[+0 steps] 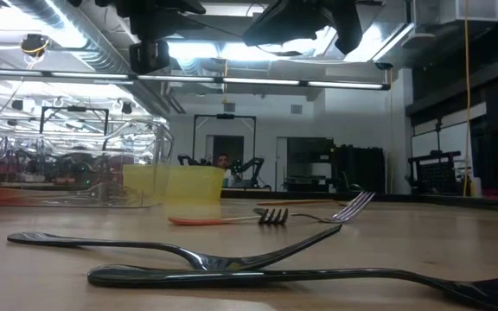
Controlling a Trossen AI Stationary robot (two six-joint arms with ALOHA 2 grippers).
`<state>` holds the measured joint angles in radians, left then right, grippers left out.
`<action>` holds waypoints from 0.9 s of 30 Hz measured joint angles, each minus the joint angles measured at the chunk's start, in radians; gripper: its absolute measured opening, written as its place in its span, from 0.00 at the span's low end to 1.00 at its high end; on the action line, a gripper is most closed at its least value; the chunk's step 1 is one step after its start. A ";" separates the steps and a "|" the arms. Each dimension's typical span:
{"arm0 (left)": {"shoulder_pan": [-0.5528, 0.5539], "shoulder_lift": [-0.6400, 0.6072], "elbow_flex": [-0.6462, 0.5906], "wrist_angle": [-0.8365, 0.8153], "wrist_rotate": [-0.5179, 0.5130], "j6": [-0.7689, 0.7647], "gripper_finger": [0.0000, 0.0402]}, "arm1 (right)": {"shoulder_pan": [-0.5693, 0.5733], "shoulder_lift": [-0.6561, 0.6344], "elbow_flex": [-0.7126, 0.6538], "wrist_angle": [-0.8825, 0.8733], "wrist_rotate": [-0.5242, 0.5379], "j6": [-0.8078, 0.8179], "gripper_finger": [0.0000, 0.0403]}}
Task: Sort silverware by color (type)
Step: Put the black fork into the orange bin
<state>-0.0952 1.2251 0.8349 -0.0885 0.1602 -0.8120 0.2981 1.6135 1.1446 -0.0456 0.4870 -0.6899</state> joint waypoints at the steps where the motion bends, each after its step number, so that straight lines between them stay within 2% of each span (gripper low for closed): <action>1: 0.000 0.000 0.000 0.000 0.007 0.000 0.15 | 0.000 0.000 0.000 0.000 0.000 0.000 0.00; 12: 0.000 0.000 0.000 -0.007 0.067 -0.038 0.15 | 0.000 0.000 0.000 0.000 0.000 0.000 0.00; 23: 0.000 0.000 0.000 -0.010 0.067 -0.053 0.15 | 0.000 0.000 0.000 0.000 0.000 0.000 0.00; 27: 0.000 0.000 0.000 -0.010 0.067 -0.053 0.11 | 0.000 0.000 0.000 0.000 0.000 0.000 0.00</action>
<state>-0.0948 1.2247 0.8349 -0.0981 0.2272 -0.8654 0.2981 1.6135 1.1446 -0.0456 0.4867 -0.6899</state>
